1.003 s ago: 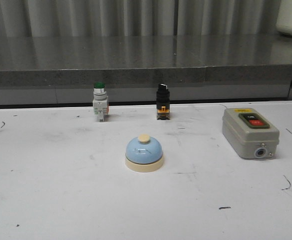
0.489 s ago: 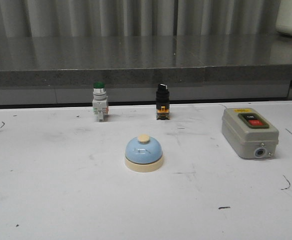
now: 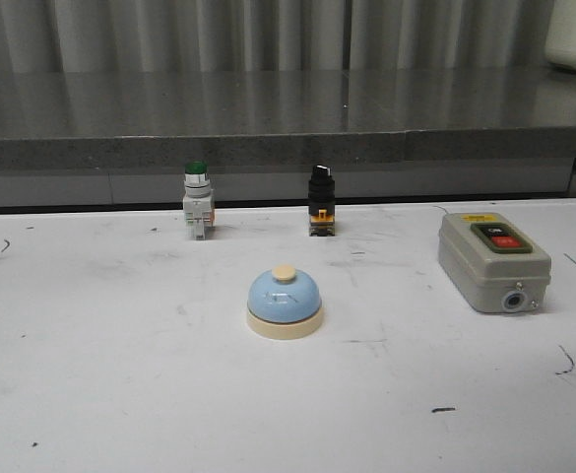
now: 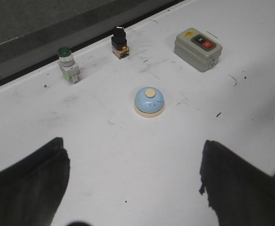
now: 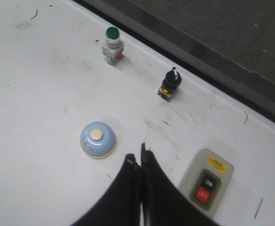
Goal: Place and press bell with both arms
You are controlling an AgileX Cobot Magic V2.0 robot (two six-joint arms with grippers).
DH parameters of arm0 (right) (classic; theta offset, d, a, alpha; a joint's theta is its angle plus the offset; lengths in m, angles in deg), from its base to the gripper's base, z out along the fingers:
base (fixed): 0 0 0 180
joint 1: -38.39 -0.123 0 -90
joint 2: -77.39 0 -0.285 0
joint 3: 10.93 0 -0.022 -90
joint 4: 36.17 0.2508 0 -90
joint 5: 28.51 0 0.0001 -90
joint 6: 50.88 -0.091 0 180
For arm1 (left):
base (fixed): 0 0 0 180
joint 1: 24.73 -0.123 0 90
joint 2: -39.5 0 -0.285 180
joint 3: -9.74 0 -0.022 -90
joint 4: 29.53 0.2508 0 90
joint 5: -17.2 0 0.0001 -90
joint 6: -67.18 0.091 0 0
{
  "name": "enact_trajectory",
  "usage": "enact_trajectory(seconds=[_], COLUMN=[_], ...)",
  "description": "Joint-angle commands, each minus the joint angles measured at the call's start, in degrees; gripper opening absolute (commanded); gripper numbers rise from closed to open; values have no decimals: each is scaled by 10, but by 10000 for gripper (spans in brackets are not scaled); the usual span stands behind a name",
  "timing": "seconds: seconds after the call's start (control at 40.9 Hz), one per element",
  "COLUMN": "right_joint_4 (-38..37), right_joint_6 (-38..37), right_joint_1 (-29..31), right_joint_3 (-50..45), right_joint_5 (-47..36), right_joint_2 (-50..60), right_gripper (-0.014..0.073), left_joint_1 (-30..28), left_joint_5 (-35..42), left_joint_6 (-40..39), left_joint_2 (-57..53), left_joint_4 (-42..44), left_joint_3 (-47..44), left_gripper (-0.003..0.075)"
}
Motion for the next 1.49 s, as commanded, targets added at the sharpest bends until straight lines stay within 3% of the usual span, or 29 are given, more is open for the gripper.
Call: enact_trajectory(seconds=[0.0,0.489,0.929,1.272,1.467], right_joint_4=[1,0,40,40,40], right_joint_6=[7,8,10,10,10], right_joint_1=[-20,-37,-35,-35,-16], right_joint_3=[55,224,236,233,169], right_joint_5=[-28,71,47,72,50], right_joint_2=[-46,-317,-465,-321,-185], right_gripper=[-69,-69,-69,-69,-69], left_joint_1=[-1,-1,-1,-1,-1], left_joint_5=[40,40,40,40,40], left_joint_6=[-7,-7,-7,-7,-7], left_joint_2=[0,0,0,0,0], left_joint_4=[-5,-5,-5,-5,-5], left_joint_3=[14,14,14,14,14], left_gripper=[554,554,554,554,554])
